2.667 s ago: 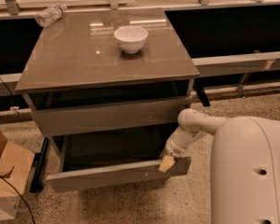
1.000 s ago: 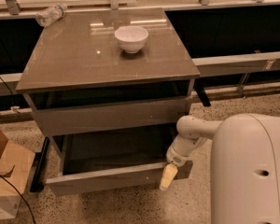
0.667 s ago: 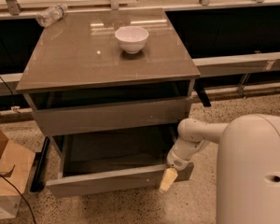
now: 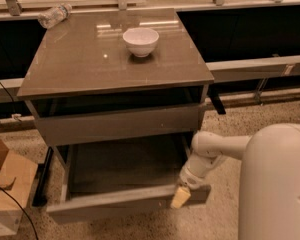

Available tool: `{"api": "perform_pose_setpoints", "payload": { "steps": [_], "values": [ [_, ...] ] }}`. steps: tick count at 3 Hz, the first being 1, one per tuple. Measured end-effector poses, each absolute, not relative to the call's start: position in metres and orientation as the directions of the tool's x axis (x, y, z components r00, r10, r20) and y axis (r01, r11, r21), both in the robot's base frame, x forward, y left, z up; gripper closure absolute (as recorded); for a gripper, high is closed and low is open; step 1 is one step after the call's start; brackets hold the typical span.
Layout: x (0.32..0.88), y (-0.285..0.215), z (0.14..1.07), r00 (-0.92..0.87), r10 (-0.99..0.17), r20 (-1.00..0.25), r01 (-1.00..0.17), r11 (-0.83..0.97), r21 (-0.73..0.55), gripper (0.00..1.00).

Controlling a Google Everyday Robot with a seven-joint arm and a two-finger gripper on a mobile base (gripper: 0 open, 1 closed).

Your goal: Open middle drawer

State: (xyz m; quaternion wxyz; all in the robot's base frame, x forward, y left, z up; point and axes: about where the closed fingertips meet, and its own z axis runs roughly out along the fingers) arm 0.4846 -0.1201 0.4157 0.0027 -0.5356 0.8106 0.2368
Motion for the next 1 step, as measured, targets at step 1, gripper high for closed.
{"api": "perform_pose_setpoints", "payload": {
  "steps": [1],
  "values": [
    [0.4863,-0.1198,0.4151,-0.426,-0.867,-0.258,-0.87,0.314,0.381,0.13]
  ]
}}
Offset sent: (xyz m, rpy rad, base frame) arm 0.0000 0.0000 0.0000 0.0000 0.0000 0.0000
